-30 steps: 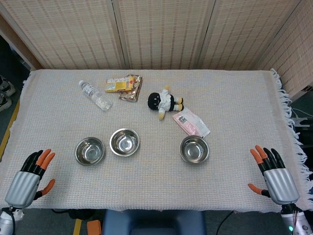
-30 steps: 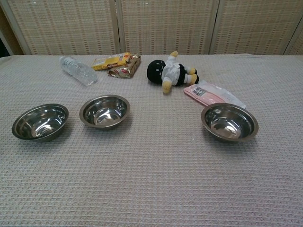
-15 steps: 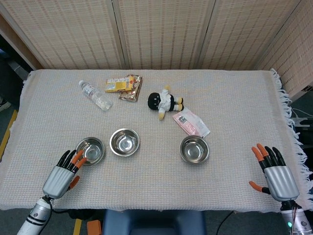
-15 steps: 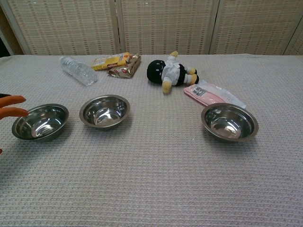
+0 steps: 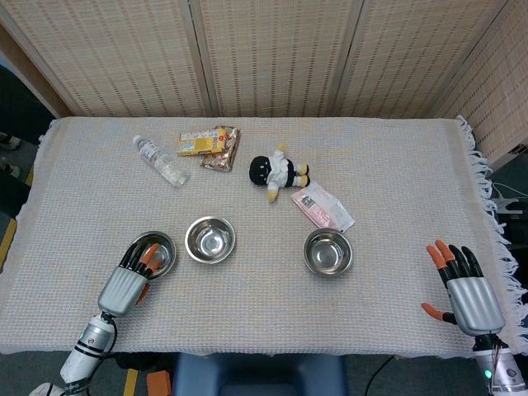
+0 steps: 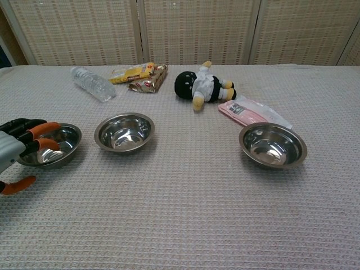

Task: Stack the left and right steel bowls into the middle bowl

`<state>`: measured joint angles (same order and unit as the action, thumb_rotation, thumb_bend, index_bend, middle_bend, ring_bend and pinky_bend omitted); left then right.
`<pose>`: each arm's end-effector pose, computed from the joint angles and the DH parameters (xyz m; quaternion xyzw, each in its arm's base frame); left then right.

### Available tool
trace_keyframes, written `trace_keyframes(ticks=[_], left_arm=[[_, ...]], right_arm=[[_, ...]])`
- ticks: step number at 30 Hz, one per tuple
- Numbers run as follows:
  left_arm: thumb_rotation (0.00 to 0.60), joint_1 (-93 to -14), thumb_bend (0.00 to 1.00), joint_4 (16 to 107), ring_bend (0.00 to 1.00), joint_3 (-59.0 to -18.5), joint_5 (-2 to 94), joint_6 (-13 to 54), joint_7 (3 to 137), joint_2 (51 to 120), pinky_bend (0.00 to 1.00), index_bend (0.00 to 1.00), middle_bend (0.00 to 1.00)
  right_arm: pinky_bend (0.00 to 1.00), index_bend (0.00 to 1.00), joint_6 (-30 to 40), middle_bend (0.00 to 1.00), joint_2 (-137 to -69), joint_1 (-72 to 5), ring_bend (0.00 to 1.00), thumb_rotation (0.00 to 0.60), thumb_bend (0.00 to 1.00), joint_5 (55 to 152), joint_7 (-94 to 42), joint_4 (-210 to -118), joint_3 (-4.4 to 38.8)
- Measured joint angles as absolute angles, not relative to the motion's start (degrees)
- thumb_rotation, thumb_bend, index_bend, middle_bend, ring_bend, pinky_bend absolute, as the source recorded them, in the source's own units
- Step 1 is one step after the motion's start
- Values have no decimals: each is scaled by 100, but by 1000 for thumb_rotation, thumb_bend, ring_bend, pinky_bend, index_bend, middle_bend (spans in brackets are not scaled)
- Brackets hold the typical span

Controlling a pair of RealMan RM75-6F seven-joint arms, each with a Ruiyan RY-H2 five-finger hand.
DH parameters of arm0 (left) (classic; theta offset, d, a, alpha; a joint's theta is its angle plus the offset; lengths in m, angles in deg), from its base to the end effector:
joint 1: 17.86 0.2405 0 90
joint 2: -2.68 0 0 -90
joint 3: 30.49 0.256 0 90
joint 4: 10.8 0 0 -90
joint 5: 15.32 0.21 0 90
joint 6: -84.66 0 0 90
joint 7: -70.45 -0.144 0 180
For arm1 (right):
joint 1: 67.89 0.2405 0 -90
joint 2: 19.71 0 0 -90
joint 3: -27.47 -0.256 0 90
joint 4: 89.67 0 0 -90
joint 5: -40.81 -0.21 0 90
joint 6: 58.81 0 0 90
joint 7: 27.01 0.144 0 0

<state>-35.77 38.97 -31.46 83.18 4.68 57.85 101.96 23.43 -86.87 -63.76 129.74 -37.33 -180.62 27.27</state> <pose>-0.2946 0.2460 -0.0108 -0.7571 -0.1753 -0.3415 0.5286 -0.3126 -0.1664 0.1284 0.6552 -0.3582 0.3222 0.5819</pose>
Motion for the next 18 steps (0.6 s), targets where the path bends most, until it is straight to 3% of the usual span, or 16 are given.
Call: trace_keyframes(ticks=[10,18], left_arm=[[600,-3722,466,3265,0,-3143,8241,221,6235,10554,92,636,24],[600,-3784,519,3083,0,-3141,8202,-3,6406,10645,94,680,47]], right_arm=[[0,0,2303,0,-8697,-6360,0,520,45,12935,-3774,-18072,2729],[0,0,2286,0,-8692,-6351,0,521,45,12914,-3770,-18076,2728]])
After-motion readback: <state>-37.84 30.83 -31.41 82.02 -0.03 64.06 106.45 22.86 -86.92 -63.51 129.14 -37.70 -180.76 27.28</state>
